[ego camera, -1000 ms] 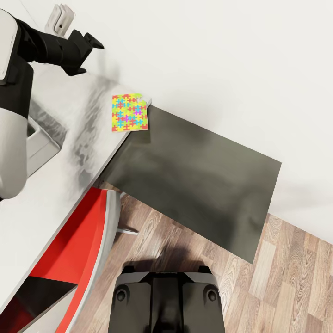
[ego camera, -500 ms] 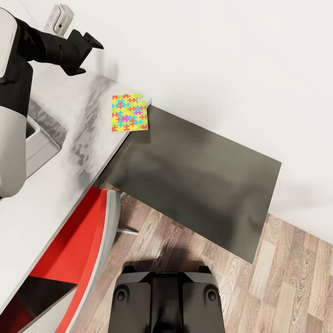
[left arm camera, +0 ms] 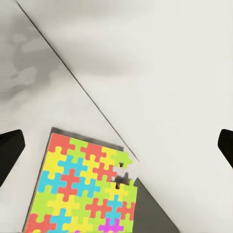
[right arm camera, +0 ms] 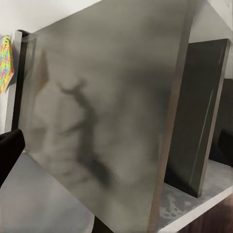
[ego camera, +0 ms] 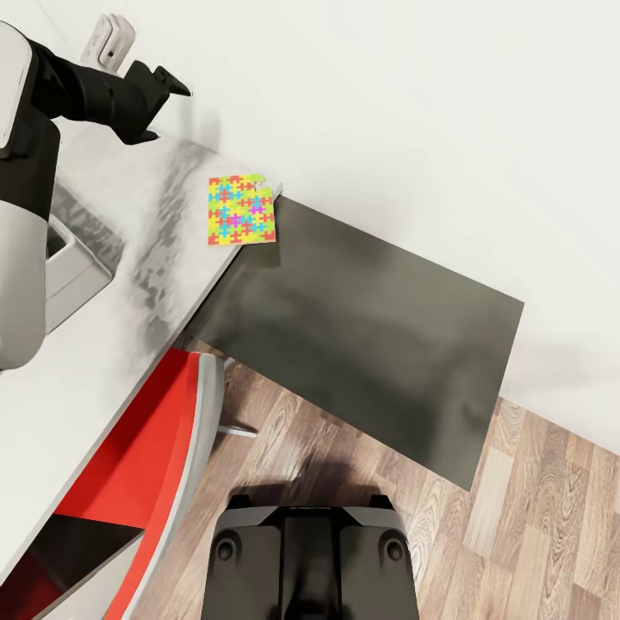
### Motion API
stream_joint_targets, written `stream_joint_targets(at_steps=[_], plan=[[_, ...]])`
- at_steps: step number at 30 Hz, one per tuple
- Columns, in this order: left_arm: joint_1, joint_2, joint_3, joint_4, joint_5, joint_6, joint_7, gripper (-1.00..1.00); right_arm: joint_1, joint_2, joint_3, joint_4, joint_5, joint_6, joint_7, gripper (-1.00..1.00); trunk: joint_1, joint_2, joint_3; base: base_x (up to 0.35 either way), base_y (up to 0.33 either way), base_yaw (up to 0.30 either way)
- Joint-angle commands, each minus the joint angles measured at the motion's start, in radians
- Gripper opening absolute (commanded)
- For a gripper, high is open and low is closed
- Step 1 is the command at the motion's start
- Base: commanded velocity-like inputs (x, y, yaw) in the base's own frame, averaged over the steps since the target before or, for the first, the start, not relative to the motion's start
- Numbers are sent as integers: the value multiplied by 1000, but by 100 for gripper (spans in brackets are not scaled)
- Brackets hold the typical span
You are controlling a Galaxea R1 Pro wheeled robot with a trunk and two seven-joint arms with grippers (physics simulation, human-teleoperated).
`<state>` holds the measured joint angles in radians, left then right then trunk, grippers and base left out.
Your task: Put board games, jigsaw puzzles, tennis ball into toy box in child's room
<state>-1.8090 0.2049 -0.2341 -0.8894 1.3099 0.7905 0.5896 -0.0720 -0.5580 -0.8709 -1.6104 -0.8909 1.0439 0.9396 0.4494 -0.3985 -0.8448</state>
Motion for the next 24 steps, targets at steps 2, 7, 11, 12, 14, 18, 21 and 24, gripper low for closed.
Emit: stream_joint_targets(at_steps=[2,7,11,12,14,18,21,24], plan=[[10,13,-8,8,11,-1,3,100,0,10,0,6,12,3,4,100,1,-2,-1,0,0,0],[22,27,-12,18,11,0,-3,100,2,20,1,12,22,3,3,100,1,-2,-1,0,0,0],[27,31,-13,21,12,1,-6,100,2,23,1,16,25,3,4,100,1,-2,-1,0,0,0],[28,32,-13,22,12,1,-6,100,3,24,0,17,25,3,4,100,1,-2,-1,0,0,0],[28,33,-14,23,12,1,-6,100,3,25,-1,18,26,3,4,100,1,-2,-1,0,0,0],[30,34,-15,24,11,1,-7,100,3,27,-5,21,27,3,3,100,1,-2,-1,0,0,0],[30,35,-15,25,11,1,-7,100,3,29,-7,22,26,3,3,100,1,-2,-1,0,0,0],[30,35,-16,25,12,1,-7,100,3,30,-8,22,27,3,3,100,1,-2,-1,0,0,0]])
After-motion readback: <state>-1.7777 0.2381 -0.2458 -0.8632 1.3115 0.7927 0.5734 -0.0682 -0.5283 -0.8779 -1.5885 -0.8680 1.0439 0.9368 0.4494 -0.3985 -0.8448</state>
